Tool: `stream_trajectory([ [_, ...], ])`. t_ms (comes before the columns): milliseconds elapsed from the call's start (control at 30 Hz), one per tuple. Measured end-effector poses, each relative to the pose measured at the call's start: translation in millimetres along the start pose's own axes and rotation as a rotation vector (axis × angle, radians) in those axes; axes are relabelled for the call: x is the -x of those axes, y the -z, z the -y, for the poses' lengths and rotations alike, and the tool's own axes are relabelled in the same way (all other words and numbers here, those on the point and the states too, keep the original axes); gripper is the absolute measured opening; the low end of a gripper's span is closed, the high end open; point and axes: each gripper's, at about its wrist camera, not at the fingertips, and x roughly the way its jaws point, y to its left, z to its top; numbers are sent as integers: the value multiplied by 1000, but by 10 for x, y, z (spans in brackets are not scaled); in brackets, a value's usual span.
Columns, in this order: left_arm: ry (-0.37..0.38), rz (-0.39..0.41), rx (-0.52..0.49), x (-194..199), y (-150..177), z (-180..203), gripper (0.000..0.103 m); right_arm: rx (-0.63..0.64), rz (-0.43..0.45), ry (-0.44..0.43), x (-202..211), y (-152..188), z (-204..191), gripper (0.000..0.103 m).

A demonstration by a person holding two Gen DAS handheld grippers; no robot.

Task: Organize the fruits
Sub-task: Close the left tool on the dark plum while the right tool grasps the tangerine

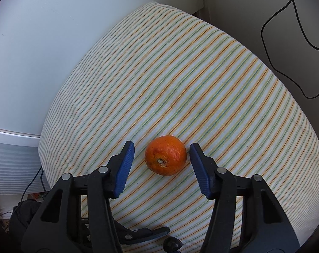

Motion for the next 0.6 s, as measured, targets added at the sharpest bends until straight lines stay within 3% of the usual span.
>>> stream_trajectory([
  [100, 3, -3, -9, -33, -33, 25, 25, 4, -6, 4, -40, 4, -20, 55],
  [267, 7, -3, -10, -94, -60, 78, 23, -1, -6, 20, -83, 5, -13, 44],
  [600, 5, 20, 6, 17, 25, 37, 22, -1, 10, 21, -49, 33, -6, 42],
])
